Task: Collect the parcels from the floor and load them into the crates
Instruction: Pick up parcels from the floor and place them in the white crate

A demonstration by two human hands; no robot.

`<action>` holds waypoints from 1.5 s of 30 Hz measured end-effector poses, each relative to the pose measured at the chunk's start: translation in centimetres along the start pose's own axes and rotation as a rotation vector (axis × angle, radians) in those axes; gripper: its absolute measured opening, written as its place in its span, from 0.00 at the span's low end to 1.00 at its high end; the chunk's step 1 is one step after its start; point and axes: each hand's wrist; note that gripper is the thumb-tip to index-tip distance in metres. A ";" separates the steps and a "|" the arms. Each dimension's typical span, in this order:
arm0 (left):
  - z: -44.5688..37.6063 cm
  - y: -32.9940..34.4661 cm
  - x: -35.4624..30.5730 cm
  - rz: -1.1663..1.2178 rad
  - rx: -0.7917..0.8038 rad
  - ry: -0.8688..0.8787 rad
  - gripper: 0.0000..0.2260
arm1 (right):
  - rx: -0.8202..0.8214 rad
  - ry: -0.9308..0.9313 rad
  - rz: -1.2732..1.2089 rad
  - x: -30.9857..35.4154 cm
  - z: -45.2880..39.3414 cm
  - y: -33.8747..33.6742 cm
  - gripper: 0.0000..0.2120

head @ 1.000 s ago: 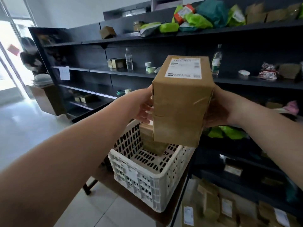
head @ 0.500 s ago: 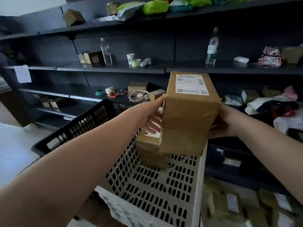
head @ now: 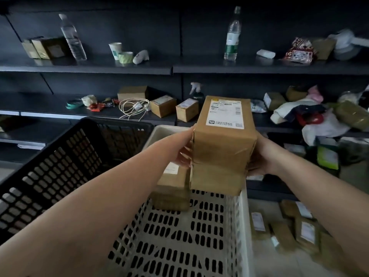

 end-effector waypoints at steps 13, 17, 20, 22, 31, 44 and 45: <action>-1.6 -1.7 -0.7 -0.001 -0.034 0.126 0.26 | -0.162 -0.041 -0.008 -0.7 -0.2 1.6 0.20; -0.6 -0.6 1.4 -0.245 -0.089 0.255 0.21 | -0.189 -0.057 0.076 -2.3 1.3 3.3 0.18; -0.1 0.0 2.6 -0.265 -0.098 0.400 0.15 | -0.251 -0.103 0.096 -3.1 2.7 4.1 0.15; 0.1 0.9 3.1 -0.261 -0.102 0.495 0.13 | -0.285 -0.175 0.094 -3.5 4.2 4.3 0.09; 4.6 9.0 3.8 -0.431 0.083 0.675 0.04 | -0.277 -0.023 0.337 -7.6 11.6 -2.6 0.08; 8.1 30.7 3.8 -0.969 0.015 0.698 0.11 | -0.129 -0.115 1.077 -19.4 17.1 -24.2 0.15; 8.0 31.8 4.4 -0.980 0.009 0.666 0.12 | -0.101 -0.109 1.095 -20.2 17.2 -25.6 0.15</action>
Point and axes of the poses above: each hand's wrist, its own z-axis away from the middle knuckle, its own y-axis out of the palm, x = y × z, and after that the axes turned 7 degrees about -y, right-handed
